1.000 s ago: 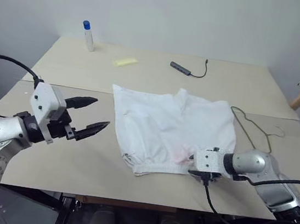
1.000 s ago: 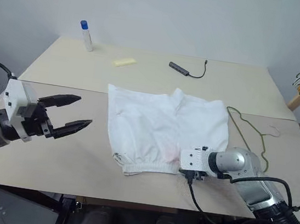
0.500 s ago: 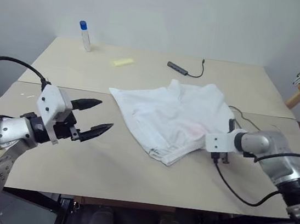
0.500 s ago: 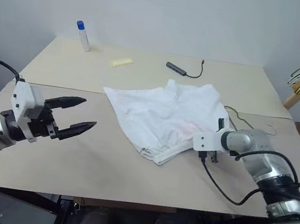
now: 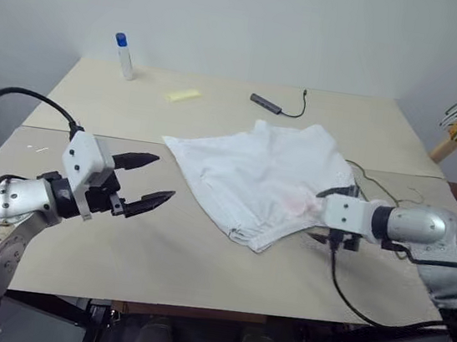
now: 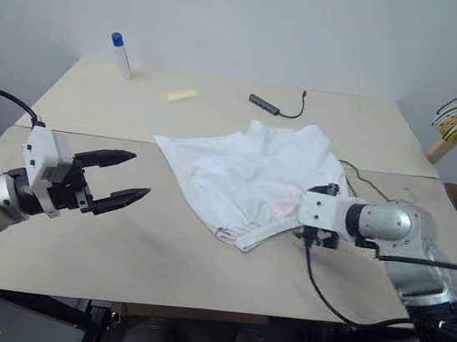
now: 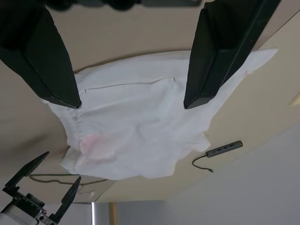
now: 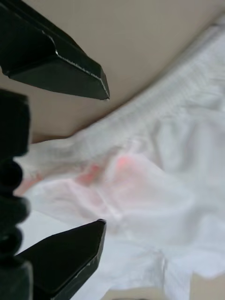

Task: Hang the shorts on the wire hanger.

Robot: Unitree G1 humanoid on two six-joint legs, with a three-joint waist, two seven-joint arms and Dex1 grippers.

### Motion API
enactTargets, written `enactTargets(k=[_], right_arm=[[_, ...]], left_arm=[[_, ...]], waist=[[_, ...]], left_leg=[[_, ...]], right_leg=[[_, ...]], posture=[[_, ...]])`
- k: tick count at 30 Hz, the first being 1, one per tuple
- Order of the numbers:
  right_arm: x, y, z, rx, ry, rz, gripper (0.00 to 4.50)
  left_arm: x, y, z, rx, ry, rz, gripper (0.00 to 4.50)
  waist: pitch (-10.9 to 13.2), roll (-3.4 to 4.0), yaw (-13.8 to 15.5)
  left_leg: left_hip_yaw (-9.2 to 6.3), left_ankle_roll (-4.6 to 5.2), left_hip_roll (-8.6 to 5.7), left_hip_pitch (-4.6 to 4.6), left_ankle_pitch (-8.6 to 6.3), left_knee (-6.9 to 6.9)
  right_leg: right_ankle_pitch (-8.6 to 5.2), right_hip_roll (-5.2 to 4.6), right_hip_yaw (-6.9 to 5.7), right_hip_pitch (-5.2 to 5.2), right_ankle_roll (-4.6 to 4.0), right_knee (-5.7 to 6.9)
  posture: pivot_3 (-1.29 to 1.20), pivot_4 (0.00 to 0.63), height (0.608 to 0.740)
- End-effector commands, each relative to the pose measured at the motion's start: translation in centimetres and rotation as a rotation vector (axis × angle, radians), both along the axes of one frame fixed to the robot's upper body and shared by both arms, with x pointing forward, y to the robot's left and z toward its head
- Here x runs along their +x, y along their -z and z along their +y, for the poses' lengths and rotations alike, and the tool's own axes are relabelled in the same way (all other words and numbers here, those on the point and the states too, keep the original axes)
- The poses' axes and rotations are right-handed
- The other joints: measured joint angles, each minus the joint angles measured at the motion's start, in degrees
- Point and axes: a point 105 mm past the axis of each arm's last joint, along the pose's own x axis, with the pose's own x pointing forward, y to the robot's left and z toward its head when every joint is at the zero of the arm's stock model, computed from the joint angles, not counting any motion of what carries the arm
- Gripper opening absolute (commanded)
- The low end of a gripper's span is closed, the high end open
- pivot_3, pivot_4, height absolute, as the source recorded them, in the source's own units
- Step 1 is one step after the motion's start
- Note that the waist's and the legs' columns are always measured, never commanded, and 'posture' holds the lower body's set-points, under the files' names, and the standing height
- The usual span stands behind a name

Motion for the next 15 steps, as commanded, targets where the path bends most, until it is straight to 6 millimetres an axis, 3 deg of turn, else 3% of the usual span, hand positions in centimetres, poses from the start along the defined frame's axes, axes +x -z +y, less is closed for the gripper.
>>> enactTargets(k=[1,9,15], right_arm=[[-2.0,-0.4,2.6,0.085,0.047,0.118,4.48],[-3.8,2.3,7.7,0.053,0.063,0.326,4.48],[-3.3,4.3,10.4,-0.05,0.134,0.356,4.48]], left_arm=[[-0.1,-0.7,-0.3,0.004,0.024,-0.041,3.77],[0.0,-0.6,-0.5,0.006,0.037,-0.038,3.77],[-0.4,-0.3,-0.5,0.006,0.027,-0.024,3.77]], waist=[[-0.01,0.02,0.0],[-0.01,0.01,-0.71],[-0.01,0.01,-1.31]], left_leg=[[0.0,0.0,-0.01,-0.01,0.0,0.01],[-0.01,-0.01,-0.01,-0.04,0.0,0.0],[-0.04,0.0,-0.01,-0.09,0.0,-0.02]], right_leg=[[0.0,-0.01,0.0,0.0,0.0,0.0],[-0.02,-0.02,-0.07,-0.03,-0.05,-0.02],[-0.03,-0.02,-0.1,-0.09,-0.07,0.02]], posture=[[-0.05,0.0,0.74],[-0.05,0.0,0.74],[-0.04,0.0,0.74]])
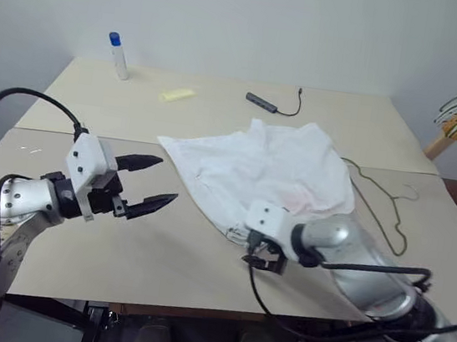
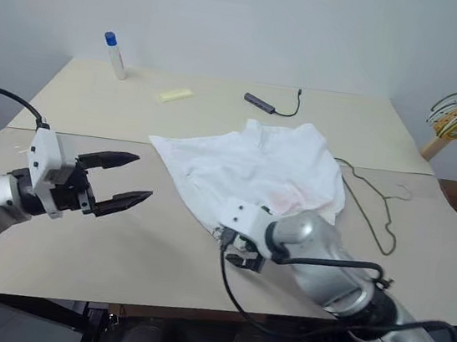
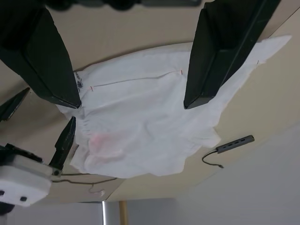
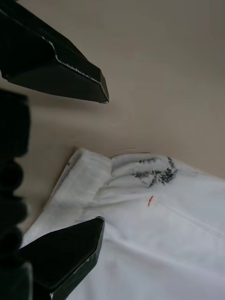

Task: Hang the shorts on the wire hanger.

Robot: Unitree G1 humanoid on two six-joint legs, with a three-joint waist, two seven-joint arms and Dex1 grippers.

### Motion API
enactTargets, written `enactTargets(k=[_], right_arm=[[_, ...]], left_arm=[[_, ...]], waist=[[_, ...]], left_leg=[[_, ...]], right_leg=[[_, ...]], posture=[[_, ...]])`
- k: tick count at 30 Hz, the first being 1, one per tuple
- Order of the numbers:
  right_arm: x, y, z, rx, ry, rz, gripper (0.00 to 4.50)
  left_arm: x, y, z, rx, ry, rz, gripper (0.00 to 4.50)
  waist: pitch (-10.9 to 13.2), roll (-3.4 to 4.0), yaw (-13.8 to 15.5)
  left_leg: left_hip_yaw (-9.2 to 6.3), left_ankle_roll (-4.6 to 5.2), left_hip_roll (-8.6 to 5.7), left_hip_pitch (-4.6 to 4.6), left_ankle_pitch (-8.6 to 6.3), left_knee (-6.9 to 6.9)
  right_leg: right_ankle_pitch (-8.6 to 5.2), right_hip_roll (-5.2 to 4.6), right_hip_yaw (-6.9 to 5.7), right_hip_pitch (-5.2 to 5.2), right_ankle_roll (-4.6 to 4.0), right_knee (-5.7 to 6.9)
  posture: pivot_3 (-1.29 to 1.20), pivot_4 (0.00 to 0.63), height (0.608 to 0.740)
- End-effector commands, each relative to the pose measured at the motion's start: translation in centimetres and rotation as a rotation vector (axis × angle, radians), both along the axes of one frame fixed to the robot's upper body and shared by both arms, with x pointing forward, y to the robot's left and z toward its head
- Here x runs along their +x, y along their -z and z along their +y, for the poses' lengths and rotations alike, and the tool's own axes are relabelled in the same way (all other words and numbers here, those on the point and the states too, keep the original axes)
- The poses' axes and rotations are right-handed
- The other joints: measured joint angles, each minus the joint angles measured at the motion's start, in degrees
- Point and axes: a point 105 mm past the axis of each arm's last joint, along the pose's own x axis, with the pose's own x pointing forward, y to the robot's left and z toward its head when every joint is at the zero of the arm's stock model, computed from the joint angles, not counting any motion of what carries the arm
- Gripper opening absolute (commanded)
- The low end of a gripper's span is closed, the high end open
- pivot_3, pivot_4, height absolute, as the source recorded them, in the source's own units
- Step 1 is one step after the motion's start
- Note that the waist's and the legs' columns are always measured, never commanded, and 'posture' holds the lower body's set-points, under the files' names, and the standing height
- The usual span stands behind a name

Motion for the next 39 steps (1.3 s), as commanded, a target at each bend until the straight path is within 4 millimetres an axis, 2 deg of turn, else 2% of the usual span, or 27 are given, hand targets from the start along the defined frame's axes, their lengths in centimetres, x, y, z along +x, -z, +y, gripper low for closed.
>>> enactTargets(k=[1,5,8,13,17,20,22,26,30,34,39], right_arm=[[1.0,0.0,0.8,-0.064,0.043,-0.046,4.48],[2.0,0.6,1.7,-0.139,0.075,-0.101,4.48],[2.9,1.5,1.4,-0.229,0.072,-0.178,3.94],[3.2,1.5,0.1,-0.271,0.06,-0.216,2.29],[3.7,0.8,-1.7,-0.326,0.029,-0.297,0.98],[3.4,-0.1,-2.4,-0.291,-0.058,-0.353,0.1],[3.0,-0.7,-2.4,-0.257,-0.12,-0.372,0.05],[1.9,-3.3,-3.2,-0.171,-0.304,-0.454,0.05],[0.9,-4.8,-4.8,-0.14,-0.447,-0.496,0.05],[0.2,-5.2,-6.0,-0.121,-0.495,-0.499,0.05],[-0.4,-5.1,-6.8,-0.122,-0.506,-0.492,0.05]], left_arm=[[-0.3,-0.6,-0.2,-0.004,0.003,-0.027,3.77],[-0.4,-0.5,-0.2,-0.008,-0.005,-0.025,3.77],[-0.4,-0.4,-0.2,-0.012,-0.011,-0.027,3.77],[-0.3,-0.5,-0.3,-0.016,-0.016,-0.035,3.77],[0.0,-0.4,-0.5,-0.015,-0.007,-0.042,3.77],[0.5,-0.1,-0.6,0.016,0.001,-0.051,3.77],[0.8,0.3,-0.6,0.054,0.002,-0.063,3.77],[1.6,2.5,-0.2,0.258,0.052,-0.108,3.77],[3.2,5.6,1.1,0.584,0.137,-0.231,3.77],[5.8,7.4,1.4,0.756,0.176,-0.35,3.77],[9.1,8.5,-0.1,0.795,0.149,-0.439,3.77]], waist=[[0.0,0.0,-0.25],[0.0,0.0,-0.31],[-0.01,0.01,-0.61],[-0.01,0.0,-0.61],[-0.01,0.01,-0.66],[0.0,0.02,-0.99],[0.0,0.02,-1.13],[0.03,0.08,-1.44],[0.03,0.07,-1.71],[0.03,0.07,-2.49],[0.02,0.06,-3.5]], left_leg=[[0.0,0.0,0.0,0.01,0.0,0.01],[-0.06,-0.01,0.0,-0.03,0.01,0.01],[-0.08,-0.01,0.0,-0.08,0.01,0.0],[-0.11,-0.02,-0.01,-0.05,0.01,0.03],[-0.12,-0.02,-0.01,-0.07,0.01,0.02],[-0.12,-0.02,-0.01,-0.15,0.01,0.01],[-0.12,-0.02,-0.01,-0.15,0.01,-0.01],[-0.12,-0.02,-0.02,-0.15,0.01,-0.01],[-0.1,-0.02,-0.02,-0.11,0.01,0.0],[-0.1,-0.02,0.0,-0.12,0.01,0.01],[-0.09,0.01,-0.02,-0.19,-0.01,0.05]], right_leg=[[0.0,0.0,0.0,0.0,0.0,0.04],[0.0,-0.02,-0.09,0.01,0.0,0.03],[0.0,-0.02,-0.1,-0.03,0.0,0.03],[0.0,-0.04,-0.14,0.03,0.0,0.03],[0.0,-0.04,-0.15,0.01,0.0,0.01],[-0.01,-0.03,-0.16,-0.07,-0.01,-0.01],[-0.02,-0.02,-0.16,-0.08,0.0,-0.04],[-0.04,-0.02,-0.16,-0.07,0.0,-0.06],[-0.04,-0.03,-0.17,-0.02,0.0,-0.11],[-0.05,-0.04,-0.21,0.01,-0.03,-0.11],[-0.04,-0.07,-0.21,0.01,0.01,-0.14]], posture=[[-0.04,0.0,0.74],[-0.04,0.0,0.74],[-0.04,0.0,0.74],[-0.04,0.0,0.74],[-0.06,0.0,0.74],[-0.08,0.0,0.74],[-0.09,0.0,0.74],[-0.13,0.0,0.74],[-0.16,0.0,0.74],[-0.19,0.0,0.74],[-0.23,0.0,0.74]])
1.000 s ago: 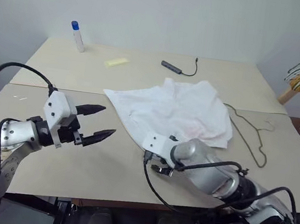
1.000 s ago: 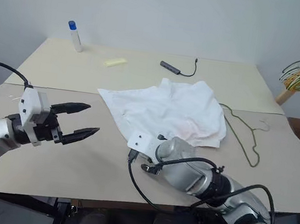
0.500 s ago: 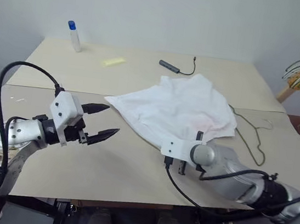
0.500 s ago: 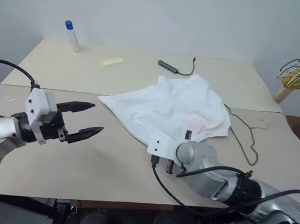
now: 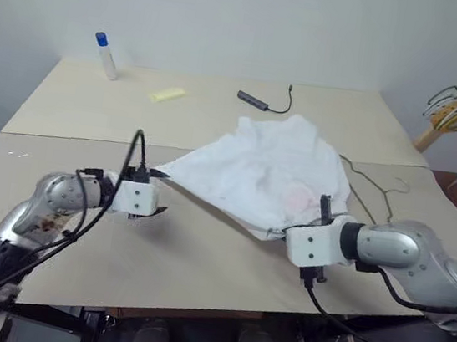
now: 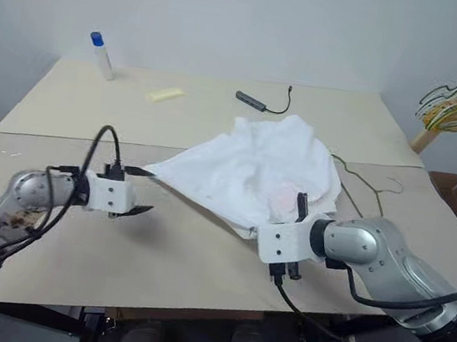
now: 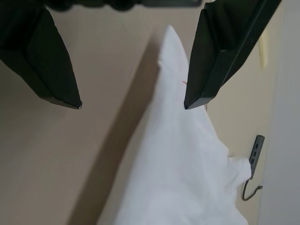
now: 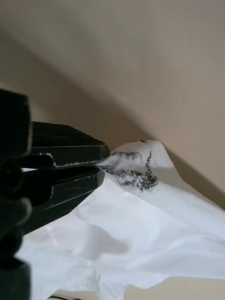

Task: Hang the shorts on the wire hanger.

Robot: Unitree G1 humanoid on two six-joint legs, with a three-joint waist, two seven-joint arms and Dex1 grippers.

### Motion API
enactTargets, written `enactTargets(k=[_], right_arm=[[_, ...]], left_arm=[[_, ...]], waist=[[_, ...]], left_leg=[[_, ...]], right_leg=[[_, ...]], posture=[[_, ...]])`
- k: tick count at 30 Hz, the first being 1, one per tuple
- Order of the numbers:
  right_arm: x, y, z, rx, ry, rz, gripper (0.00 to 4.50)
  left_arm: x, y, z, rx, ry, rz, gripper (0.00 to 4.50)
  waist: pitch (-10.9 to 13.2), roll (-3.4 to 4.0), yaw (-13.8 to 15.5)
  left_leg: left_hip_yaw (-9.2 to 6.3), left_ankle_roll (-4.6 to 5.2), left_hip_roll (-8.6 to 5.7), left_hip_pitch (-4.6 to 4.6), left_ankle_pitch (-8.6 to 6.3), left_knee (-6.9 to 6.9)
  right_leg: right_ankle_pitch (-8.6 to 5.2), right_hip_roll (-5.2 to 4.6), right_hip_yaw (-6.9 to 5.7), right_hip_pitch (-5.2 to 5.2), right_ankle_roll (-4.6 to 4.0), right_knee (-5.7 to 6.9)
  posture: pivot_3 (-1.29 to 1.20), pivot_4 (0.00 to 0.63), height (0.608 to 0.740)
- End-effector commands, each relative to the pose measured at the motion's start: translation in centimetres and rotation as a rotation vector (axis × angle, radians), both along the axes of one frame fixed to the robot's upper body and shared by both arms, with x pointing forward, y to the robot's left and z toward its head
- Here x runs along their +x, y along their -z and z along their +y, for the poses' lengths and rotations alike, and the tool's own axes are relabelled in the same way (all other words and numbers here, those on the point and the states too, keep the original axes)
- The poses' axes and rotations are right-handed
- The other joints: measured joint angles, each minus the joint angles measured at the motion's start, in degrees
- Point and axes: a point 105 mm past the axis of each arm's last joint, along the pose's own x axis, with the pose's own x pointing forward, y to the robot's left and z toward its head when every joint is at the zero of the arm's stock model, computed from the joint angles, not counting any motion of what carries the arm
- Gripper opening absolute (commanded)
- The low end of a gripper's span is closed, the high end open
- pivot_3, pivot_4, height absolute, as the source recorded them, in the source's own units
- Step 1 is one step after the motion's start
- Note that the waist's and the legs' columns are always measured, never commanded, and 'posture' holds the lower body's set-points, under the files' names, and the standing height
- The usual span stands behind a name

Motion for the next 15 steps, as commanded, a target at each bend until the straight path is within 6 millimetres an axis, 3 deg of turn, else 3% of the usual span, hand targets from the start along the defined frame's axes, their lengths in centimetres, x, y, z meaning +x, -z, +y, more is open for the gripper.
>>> enactTargets(k=[1,5,7,15], right_arm=[[0.1,-1.5,0.0,0.013,-0.02,-0.058,0.05],[-0.2,-1.5,-0.2,0.013,-0.01,-0.057,0.05],[-0.1,-1.7,-0.4,0.014,0.001,-0.063,0.0],[0.7,-1.9,-1.5,0.021,0.042,-0.091,0.0]], left_arm=[[2.0,0.2,-1.0,0.05,0.022,-0.109,3.77],[4.2,1.1,-1.2,0.117,0.001,-0.171,3.77],[4.8,1.7,-0.8,0.164,0.001,-0.16,3.39],[5.4,1.0,-0.5,0.162,0.033,-0.172,0.92]], waist=[[0.0,0.0,-0.71],[-0.01,-0.02,-2.47],[-0.01,-0.02,-3.31],[-0.01,-0.02,-6.76]], left_leg=[[-0.01,0.0,0.0,-0.01,0.0,0.01],[-0.04,0.01,0.0,-0.02,0.0,0.01],[-0.07,0.01,-0.01,-0.02,0.0,0.01],[-0.15,0.04,-0.03,-0.05,-0.03,0.0]], right_leg=[[0.0,0.0,0.0,0.0,0.01,0.01],[0.0,0.01,0.0,-0.02,0.02,0.03],[-0.01,0.01,-0.01,0.0,0.03,0.04],[-0.05,-0.05,0.0,-0.01,0.11,0.06]], posture=[[-0.24,0.0,0.74],[-0.27,0.0,0.74],[-0.28,0.0,0.74],[-0.28,0.0,0.74]])
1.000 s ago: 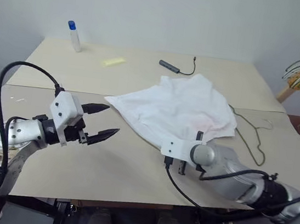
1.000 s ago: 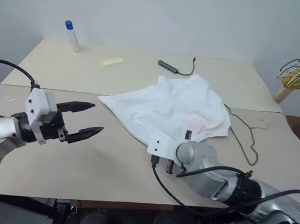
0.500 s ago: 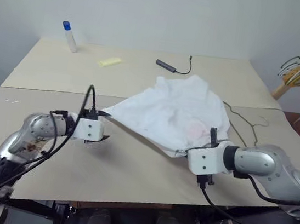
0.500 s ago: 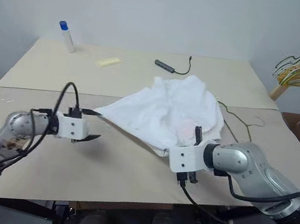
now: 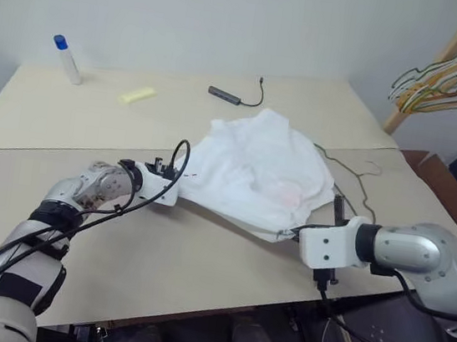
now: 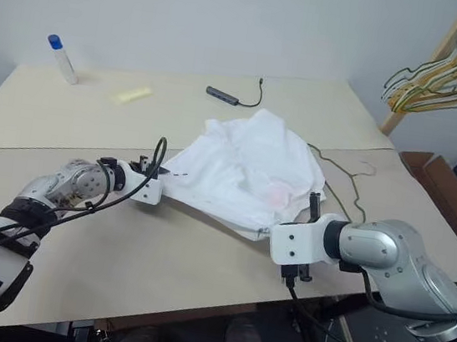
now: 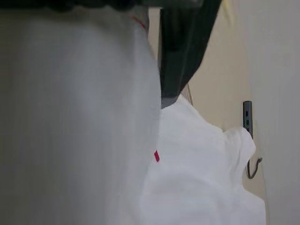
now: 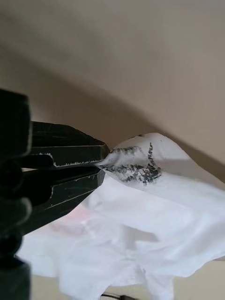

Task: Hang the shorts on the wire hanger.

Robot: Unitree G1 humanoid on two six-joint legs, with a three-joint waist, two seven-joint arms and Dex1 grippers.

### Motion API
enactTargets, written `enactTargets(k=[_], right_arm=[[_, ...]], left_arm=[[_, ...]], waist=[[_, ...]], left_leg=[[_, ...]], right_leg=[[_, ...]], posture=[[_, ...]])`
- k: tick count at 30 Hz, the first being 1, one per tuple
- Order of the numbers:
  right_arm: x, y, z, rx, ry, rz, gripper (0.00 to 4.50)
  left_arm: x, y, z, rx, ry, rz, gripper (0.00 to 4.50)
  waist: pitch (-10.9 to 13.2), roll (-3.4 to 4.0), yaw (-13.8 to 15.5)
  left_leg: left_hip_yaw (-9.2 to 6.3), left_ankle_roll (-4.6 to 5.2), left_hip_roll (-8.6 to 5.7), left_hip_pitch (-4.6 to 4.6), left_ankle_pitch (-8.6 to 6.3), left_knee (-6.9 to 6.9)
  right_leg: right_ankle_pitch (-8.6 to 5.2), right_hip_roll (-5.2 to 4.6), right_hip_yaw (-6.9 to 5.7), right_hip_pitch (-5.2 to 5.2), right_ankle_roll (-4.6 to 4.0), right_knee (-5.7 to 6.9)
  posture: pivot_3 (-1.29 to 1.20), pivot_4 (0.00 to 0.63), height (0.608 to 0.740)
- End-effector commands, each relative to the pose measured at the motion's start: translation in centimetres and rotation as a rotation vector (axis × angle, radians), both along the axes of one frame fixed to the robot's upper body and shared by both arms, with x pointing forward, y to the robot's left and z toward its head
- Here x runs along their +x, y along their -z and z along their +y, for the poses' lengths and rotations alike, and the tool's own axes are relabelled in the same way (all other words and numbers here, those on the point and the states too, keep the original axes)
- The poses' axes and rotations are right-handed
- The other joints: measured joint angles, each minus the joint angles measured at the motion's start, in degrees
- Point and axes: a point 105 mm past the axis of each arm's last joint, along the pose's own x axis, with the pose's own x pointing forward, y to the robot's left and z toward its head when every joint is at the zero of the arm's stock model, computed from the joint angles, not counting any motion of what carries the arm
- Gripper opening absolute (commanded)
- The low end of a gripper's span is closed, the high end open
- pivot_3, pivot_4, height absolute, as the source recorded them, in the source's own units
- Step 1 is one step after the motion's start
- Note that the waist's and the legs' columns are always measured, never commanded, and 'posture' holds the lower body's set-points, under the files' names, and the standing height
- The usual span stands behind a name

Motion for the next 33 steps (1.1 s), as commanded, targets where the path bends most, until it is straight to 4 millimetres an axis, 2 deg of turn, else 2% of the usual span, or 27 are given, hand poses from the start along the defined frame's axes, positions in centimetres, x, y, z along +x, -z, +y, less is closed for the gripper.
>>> enactTargets(k=[1,3,9,11,15,17,21,23,26,27,29,33], right_arm=[[0.7,-0.9,-0.5,0.014,0.006,-0.072,0.0],[1.5,-0.8,-0.9,0.011,0.008,-0.112,0.0],[4.5,-0.8,-2.7,-0.028,0.037,-0.242,0.0],[5.2,-0.9,-2.3,-0.01,0.027,-0.269,0.0],[5.3,-0.8,-0.8,0.063,-0.042,-0.288,0.0],[5.1,-0.4,-0.4,0.07,-0.094,-0.288,0.0],[5.0,0.3,-0.8,0.059,-0.148,-0.285,0.0],[4.9,0.2,-1.4,0.055,-0.171,-0.273,0.0],[4.7,0.0,-2.4,0.046,-0.201,-0.238,0.0],[4.8,-0.3,-2.8,0.042,-0.202,-0.224,0.0],[6.6,-1.7,-3.3,0.053,-0.149,-0.26,0.0],[11.5,-5.8,-2.8,0.13,-0.007,-0.397,0.0]], left_arm=[[0.2,-2.2,-0.2,-0.035,0.048,-0.038,0.58],[-0.9,-2.8,0.2,-0.042,0.098,-0.004,0.05],[-3.8,-4.7,3.4,-0.002,0.104,0.07,0.05],[-4.2,-5.5,5.0,0.022,0.057,0.047,0.05],[-6.6,-6.7,7.4,0.069,0.007,0.085,0.05],[-9.2,-6.8,8.2,0.096,0.012,0.161,0.05],[-14.3,-6.4,8.4,0.114,0.034,0.339,0.05],[-17.1,-6.1,8.1,0.104,0.048,0.433,0.05],[-19.5,-6.4,7.1,0.048,0.058,0.501,0.05],[-19.6,-6.6,6.5,0.015,0.062,0.502,0.05],[-18.4,-7.0,5.3,-0.055,0.058,0.438,0.05],[-13.4,-9.1,3.3,-0.208,0.016,0.229,0.05]], waist=[[0.0,0.0,-0.69],[0.0,0.0,-1.19],[0.01,0.02,-2.91],[0.01,0.02,-3.01],[0.02,0.03,-2.54],[0.05,0.07,-2.46],[0.07,0.08,-1.68],[0.09,0.12,-0.85],[0.17,0.19,0.45],[0.19,0.23,1.1],[0.28,0.36,2.5],[0.37,0.62,3.89]], left_leg=[[0.0,0.0,0.0,0.0,0.0,0.0],[0.0,0.0,-0.01,0.0,0.0,0.0],[0.02,0.0,0.02,0.11,0.0,-0.05],[0.0,0.0,0.01,0.14,0.0,-0.04],[-0.08,0.01,0.04,0.17,0.0,-0.08],[-0.11,0.03,0.05,0.15,-0.01,-0.1],[-0.22,0.1,0.03,0.18,-0.09,-0.08],[-0.18,0.1,0.03,0.24,-0.1,-0.09],[-0.03,0.1,0.05,0.37,-0.1,-0.09],[0.14,0.1,0.04,0.46,-0.09,-0.09],[0.29,0.1,0.02,0.65,-0.09,-0.06],[0.31,0.11,0.02,1.46,-0.09,-0.09]], right_leg=[[0.0,-0.01,0.0,0.0,0.0,0.0],[0.0,-0.02,0.0,0.0,0.01,0.02],[0.0,-0.04,0.12,-0.02,0.01,0.11],[0.0,-0.04,0.12,0.01,0.02,0.14],[-0.01,0.0,0.14,0.0,0.03,0.22],[-0.01,-0.04,0.17,-0.04,0.04,0.2],[-0.05,-0.18,0.22,0.01,0.11,0.14],[-0.05,-0.22,0.23,0.05,0.11,0.13],[-0.05,-0.21,0.24,0.15,0.1,0.17],[-0.06,-0.21,0.23,0.21,0.09,0.17],[-0.05,-0.21,0.21,0.39,0.07,0.13],[-0.08,-0.06,0.21,1.15,0.0,0.03]], posture=[[-0.28,0.0,0.74],[-0.28,0.0,0.74],[-0.23,0.0,0.74],[-0.2,0.0,0.74],[-0.16,0.0,0.74],[-0.14,0.0,0.74],[-0.11,0.0,0.74],[-0.11,0.0,0.74],[-0.09,0.0,0.74],[-0.09,0.0,0.74],[-0.09,0.0,0.74],[-0.1,0.0,0.74]])
